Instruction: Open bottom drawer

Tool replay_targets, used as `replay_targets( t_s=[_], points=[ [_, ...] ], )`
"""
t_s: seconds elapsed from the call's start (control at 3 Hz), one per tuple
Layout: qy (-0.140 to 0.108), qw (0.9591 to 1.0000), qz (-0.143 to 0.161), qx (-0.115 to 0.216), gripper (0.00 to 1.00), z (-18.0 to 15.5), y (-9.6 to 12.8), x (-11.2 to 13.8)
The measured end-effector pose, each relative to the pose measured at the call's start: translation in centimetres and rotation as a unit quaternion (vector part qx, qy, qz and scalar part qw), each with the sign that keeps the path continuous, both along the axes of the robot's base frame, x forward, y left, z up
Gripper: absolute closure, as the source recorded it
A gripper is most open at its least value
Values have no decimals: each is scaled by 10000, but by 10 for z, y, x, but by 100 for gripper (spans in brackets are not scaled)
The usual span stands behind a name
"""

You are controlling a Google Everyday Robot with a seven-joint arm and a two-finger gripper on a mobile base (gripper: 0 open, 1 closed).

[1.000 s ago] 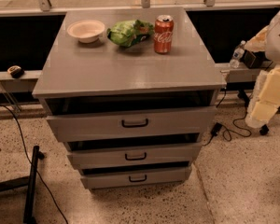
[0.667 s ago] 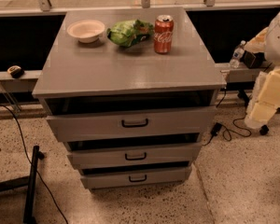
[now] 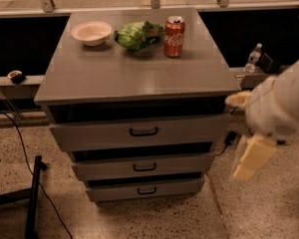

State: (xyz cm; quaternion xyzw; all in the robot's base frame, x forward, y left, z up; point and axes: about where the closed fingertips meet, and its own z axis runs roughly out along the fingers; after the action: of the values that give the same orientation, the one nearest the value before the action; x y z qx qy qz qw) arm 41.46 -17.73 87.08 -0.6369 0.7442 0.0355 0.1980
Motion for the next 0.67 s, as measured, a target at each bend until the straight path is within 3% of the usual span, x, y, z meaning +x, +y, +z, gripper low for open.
replay_targets(
  t_s=[0.33,0.67],
  points=[
    [159,9999,9,-49,0,-29,2,-11],
    [251,9994,121,185,0,-47,12,-4]
  ],
)
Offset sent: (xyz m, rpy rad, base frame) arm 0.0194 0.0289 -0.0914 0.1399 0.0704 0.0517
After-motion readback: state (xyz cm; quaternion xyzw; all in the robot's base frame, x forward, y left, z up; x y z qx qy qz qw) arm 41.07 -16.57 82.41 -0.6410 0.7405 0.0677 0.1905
